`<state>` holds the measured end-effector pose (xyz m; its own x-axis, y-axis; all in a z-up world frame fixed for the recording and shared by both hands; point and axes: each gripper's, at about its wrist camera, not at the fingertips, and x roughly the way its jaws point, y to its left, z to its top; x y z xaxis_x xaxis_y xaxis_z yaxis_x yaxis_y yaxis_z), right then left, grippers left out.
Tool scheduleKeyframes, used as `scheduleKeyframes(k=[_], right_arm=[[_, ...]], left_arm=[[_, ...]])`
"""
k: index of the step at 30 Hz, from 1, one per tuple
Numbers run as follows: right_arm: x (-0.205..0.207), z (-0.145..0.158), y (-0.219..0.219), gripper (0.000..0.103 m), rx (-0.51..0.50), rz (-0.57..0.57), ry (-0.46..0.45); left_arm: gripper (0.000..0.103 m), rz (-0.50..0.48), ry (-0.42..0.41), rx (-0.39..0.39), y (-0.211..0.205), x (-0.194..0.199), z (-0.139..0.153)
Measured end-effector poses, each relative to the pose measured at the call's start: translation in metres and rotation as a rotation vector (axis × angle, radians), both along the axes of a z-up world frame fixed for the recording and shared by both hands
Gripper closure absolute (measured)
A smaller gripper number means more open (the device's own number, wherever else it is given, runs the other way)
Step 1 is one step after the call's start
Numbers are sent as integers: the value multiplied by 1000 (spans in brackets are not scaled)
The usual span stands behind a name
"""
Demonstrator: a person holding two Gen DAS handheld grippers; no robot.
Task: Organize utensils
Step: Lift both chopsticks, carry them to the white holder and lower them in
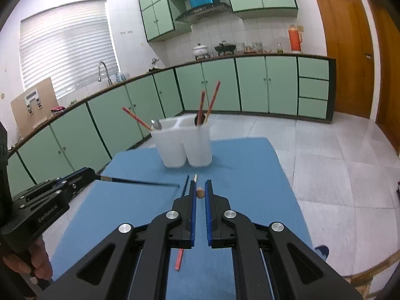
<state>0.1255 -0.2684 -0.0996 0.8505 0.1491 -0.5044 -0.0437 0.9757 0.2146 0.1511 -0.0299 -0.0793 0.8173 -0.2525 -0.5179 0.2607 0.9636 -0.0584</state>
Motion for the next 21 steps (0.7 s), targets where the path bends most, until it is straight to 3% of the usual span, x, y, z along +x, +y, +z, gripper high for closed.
scheduleKeyframes(k=[21], right_arm=[[29,76,2,97,-10,75,-133]], left_arm=[[98,-25,-118,-97,5,20,65]])
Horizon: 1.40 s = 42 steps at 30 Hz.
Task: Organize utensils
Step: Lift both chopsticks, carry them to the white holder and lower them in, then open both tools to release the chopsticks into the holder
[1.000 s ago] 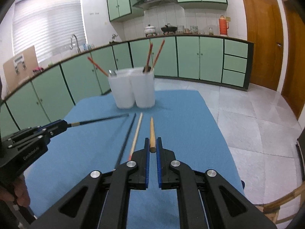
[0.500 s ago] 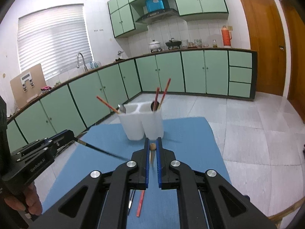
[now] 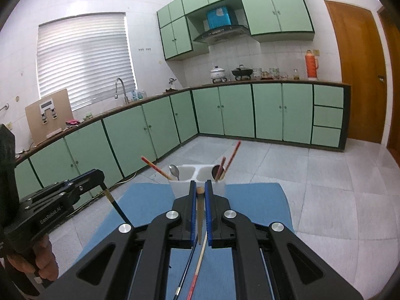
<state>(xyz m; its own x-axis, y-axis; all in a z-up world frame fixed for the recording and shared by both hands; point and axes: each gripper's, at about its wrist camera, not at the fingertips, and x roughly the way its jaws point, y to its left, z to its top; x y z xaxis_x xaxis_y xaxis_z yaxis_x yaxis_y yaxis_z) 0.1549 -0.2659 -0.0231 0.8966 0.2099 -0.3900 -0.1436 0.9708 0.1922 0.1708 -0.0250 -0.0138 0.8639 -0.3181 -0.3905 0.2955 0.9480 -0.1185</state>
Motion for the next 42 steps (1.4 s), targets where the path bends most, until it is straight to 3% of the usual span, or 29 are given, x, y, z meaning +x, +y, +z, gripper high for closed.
scheduleKeyframes(k=[16,28,35,42], right_arm=[[41,45,6,97,-27,34,-76],[91,80,11,97,-76,33,-133],[130,65,16,97,-104,23,-81],[164,27,27,97,-128,16,10]], left_arm=[[98,52,-169,-51,5,42,71],[98,78,-252,-68,-6,95,103],[98,95,-275,-42,-21,135,89],[98,99,-169,-10,-32,179,39]])
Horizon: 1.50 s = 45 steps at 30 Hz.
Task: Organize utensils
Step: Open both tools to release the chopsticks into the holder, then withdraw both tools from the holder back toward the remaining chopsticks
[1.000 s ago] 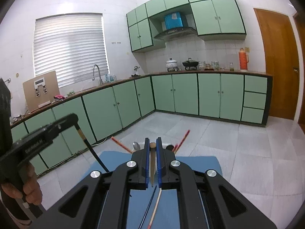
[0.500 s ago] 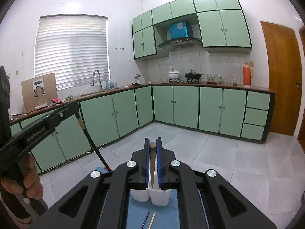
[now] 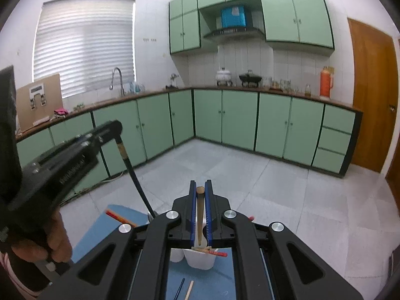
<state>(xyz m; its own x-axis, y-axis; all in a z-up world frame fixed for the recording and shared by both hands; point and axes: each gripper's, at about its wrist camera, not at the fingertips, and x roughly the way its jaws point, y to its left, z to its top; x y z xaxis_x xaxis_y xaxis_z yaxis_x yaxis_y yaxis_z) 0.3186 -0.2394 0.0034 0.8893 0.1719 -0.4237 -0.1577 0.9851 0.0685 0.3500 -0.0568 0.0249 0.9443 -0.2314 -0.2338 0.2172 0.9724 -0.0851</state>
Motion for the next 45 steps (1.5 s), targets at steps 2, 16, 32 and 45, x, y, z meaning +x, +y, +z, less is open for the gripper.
scheduleKeyframes(k=[2,16,32,45], right_arm=[[6,-10,1,97,2,-4,18],[18,-43,3,96,10,4,90],[-17,-19,-18,49,44,-84,-17],[-104,-31,-40,32,87,-163,-85]], left_arm=[[98,6,29,3,2,7,-12],[97,19,158,47,13,19,-59],[45,36,133,0,37,-11,-43],[14,27,124,0,54,-101,-53]])
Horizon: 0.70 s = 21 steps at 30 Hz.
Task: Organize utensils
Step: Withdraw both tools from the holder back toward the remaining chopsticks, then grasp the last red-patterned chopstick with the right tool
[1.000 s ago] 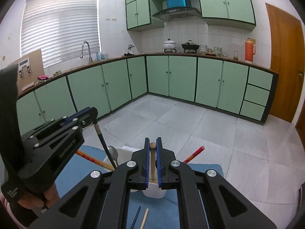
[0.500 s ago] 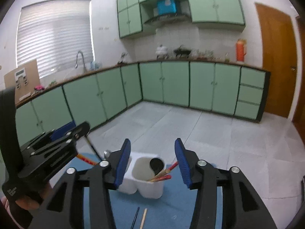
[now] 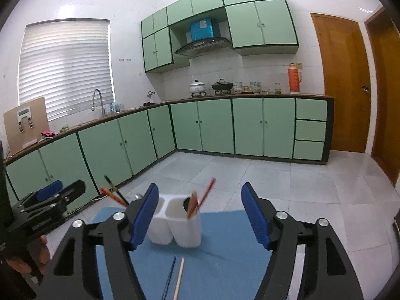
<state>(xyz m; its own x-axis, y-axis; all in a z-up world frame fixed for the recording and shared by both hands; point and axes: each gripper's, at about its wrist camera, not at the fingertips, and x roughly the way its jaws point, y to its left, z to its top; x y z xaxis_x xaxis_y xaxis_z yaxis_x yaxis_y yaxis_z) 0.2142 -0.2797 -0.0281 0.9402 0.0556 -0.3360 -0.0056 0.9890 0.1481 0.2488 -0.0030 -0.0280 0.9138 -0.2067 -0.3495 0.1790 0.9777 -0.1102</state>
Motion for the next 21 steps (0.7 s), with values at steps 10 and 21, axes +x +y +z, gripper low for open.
scheduleKeyframes(k=[10,21], right_arm=[[-48,-41,-3,15,33,-28,65],[-83,-105,18,13,22,-16,214]], left_arm=[[12,-1,101,30,18,-48,-44],[12,-3,229,104,31,-81,-98]])
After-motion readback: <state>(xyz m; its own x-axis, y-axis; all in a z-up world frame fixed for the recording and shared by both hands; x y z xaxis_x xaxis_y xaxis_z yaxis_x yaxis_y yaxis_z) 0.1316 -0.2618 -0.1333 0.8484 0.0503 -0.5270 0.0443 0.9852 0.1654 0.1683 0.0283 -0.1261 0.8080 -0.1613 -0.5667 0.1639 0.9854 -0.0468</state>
